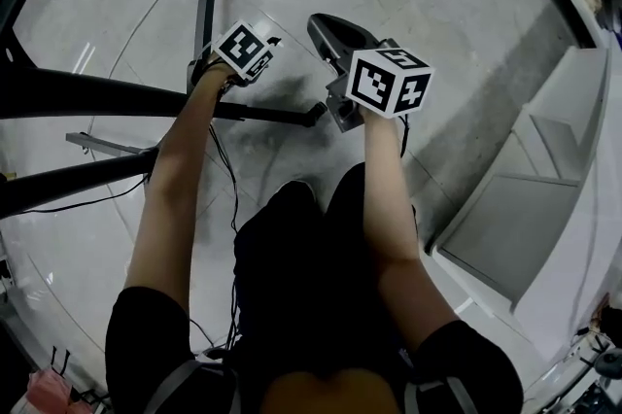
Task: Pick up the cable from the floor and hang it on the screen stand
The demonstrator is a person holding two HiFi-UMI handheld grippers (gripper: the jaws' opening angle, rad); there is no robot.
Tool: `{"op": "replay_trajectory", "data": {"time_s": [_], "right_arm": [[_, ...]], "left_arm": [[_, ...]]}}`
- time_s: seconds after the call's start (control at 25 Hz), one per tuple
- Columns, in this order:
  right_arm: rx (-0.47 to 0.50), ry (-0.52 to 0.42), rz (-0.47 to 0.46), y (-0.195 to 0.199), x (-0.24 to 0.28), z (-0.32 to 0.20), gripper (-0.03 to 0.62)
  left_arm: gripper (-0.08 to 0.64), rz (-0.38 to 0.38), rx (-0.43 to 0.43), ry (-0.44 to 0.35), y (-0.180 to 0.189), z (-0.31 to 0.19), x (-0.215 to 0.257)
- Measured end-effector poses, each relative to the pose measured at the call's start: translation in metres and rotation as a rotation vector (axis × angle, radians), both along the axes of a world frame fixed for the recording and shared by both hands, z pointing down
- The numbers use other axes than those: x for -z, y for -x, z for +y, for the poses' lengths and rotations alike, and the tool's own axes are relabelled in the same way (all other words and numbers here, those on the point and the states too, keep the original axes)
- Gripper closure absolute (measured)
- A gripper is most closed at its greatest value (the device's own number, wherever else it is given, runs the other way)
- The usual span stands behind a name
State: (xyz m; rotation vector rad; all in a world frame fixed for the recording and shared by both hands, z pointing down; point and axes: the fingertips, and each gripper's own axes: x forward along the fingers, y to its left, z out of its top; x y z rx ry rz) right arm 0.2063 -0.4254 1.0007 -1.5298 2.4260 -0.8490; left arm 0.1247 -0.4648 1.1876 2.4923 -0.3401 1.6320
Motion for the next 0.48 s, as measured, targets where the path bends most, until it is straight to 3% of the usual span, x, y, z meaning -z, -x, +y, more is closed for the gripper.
{"op": "replay_trajectory", "data": {"time_s": [0.2,0.48], "right_arm": [[0.009,-0.014,0.039,-0.003,0.019,-0.002,0.568],[-0.066,-0.095,-0.059,-0.007,0.078,0.003,0.567]], "left_arm": [[0.509,0.085,0.013,-0.044,-0.015,0.01,0.035],[0.511,0.15,0.006,-0.066,-0.025,0.024,0.084]]}}
